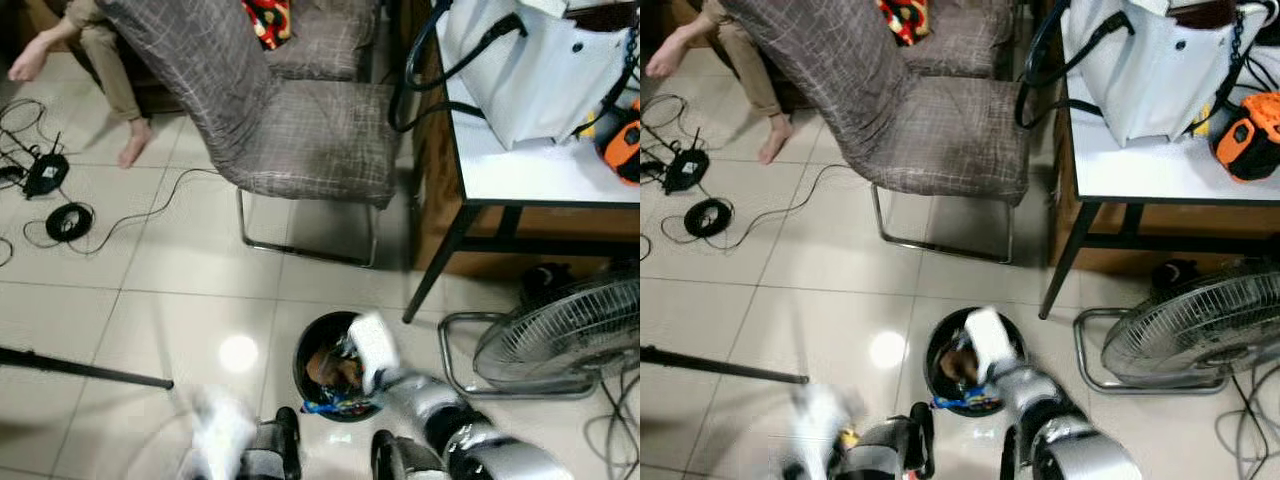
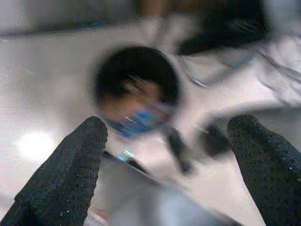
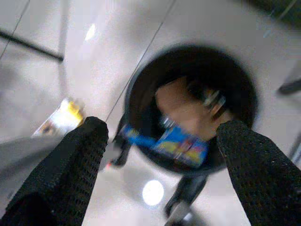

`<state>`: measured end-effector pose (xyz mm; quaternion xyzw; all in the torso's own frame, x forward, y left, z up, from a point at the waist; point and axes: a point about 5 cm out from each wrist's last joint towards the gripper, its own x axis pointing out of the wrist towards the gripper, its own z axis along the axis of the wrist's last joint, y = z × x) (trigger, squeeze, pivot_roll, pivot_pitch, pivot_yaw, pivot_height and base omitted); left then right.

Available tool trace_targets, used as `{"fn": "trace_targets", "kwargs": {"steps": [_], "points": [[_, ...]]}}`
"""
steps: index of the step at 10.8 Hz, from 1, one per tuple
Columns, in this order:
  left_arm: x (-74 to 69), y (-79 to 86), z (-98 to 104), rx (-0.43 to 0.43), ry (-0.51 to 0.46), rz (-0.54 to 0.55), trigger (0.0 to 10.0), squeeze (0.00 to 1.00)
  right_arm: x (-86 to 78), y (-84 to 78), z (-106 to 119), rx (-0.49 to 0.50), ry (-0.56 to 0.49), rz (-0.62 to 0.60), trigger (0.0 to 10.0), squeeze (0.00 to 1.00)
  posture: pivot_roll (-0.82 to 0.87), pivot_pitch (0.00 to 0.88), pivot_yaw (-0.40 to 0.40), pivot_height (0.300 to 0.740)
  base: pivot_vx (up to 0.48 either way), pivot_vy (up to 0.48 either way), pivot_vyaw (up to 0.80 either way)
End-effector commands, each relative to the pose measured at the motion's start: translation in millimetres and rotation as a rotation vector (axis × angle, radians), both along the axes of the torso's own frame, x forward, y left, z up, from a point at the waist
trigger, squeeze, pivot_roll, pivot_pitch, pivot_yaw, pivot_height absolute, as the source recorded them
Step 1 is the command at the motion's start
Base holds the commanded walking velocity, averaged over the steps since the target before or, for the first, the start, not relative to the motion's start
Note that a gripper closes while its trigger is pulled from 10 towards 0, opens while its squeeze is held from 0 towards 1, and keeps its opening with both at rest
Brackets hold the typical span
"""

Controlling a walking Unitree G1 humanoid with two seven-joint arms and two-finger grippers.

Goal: Picking trash to rubbish bin

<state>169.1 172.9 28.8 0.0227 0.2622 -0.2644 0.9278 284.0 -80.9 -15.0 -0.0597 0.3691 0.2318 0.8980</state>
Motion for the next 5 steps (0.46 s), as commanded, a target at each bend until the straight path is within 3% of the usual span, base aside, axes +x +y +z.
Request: {"fn": "trace_targets", "kwargs": {"steps": [1,3,5], "points": [[6.1,17.2,-3,0.011,-0.007,0.051,10.0,0.00,1.5,2.1,2,0.043,-0.014,-0.007,10.0,0.00,0.06,0.218,0.027,0.740,0.000,0.000,0.00],[21.0,10.2,-5,0.039,-0.080,0.144,10.0,0.00,9.3,-3.9,10,0.065,-0.055,-0.018,10.0,0.00,0.03,0.191,0.011,0.740,0.000,0.000,0.00],[43.8,7.1,11,0.009,-0.188,0.264,10.0,0.00,19.7,-10.9,22,0.079,-0.131,-0.021,10.0,0.00,0.01,0.172,0.000,0.740,0.000,0.000,0.00]]}}
